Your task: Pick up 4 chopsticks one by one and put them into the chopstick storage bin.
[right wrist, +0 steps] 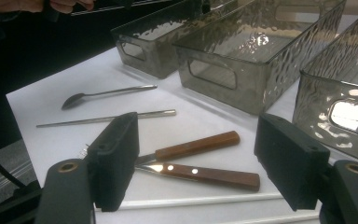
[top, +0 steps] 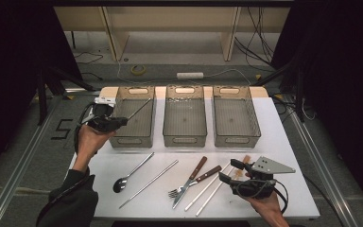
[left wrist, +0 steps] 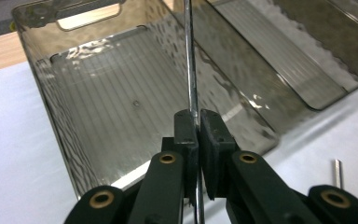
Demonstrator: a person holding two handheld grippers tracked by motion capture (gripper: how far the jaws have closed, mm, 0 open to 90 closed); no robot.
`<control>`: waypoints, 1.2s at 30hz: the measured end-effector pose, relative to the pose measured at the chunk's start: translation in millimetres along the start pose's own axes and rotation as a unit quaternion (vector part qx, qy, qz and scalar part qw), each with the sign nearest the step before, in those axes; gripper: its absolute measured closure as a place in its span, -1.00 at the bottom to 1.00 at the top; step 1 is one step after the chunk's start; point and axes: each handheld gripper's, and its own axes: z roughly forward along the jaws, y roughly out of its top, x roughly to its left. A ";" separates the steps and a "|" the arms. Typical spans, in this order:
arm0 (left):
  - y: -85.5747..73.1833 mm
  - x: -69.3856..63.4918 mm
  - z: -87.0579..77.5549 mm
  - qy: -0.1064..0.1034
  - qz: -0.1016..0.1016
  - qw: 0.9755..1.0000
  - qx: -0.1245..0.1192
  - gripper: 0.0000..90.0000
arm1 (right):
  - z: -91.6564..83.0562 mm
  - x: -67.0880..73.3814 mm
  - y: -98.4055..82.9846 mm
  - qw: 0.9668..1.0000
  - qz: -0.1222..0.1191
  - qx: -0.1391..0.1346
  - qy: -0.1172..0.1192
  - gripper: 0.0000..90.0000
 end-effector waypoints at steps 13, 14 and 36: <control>10.7 20.3 22.9 0.022 -0.024 0.999 -0.009 0.90 | -0.7 0.0 0.4 1.000 0.000 -0.002 0.001 -0.30; 11.2 21.7 24.6 0.022 -0.029 0.999 -0.012 0.90 | -0.7 0.0 0.4 1.000 0.000 -0.002 0.001 -0.30; 18.1 36.9 58.8 0.028 -0.052 0.998 -0.006 0.89 | -0.6 0.4 0.6 1.000 0.000 -0.003 0.005 -0.30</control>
